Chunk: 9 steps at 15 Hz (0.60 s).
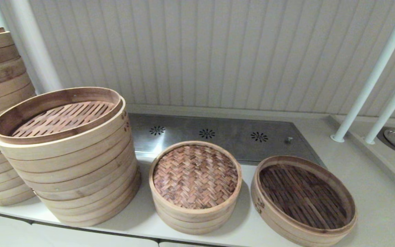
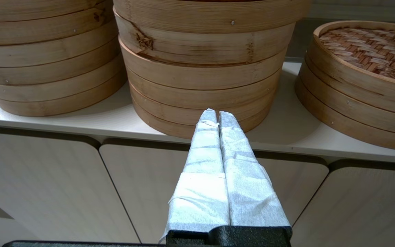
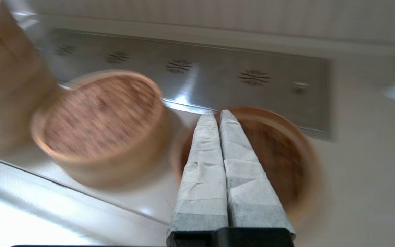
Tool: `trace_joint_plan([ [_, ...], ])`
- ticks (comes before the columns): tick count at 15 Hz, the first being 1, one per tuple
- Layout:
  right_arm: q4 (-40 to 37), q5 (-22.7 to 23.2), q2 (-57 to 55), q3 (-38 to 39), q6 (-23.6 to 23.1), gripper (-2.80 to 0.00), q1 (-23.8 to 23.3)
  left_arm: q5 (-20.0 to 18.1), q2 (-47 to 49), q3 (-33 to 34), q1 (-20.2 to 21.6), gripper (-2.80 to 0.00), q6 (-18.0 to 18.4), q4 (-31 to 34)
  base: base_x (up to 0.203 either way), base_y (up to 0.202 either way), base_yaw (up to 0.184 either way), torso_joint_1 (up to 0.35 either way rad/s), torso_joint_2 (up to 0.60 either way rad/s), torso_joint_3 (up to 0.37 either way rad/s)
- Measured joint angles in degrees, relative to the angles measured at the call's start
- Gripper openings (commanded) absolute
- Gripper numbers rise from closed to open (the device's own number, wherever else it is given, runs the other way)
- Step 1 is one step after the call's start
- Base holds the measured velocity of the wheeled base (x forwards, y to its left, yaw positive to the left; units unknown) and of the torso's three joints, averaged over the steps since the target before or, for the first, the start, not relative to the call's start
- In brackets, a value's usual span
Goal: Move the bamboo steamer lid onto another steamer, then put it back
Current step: Pick up the steamer
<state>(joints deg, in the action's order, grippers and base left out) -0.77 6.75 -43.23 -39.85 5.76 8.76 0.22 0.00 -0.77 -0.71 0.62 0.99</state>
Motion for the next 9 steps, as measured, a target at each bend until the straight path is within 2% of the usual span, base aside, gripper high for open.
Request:
trace_joint_plan([
  [4,0.19,0.00,-20.94,-12.83,4.86,-2.80,7.82,0.02,0.00,0.00,0.00,-2.80,-0.02,0.02,0.000,0.000,0.000,0.000,0.00,0.000],
  [9,1.91,-0.01,-41.48,-21.90,5.81,-2.80,16.16,-0.01,0.00,0.00,0.00,-2.80,-0.02,0.02,0.000,0.000,0.000,0.000,0.00,0.000],
])
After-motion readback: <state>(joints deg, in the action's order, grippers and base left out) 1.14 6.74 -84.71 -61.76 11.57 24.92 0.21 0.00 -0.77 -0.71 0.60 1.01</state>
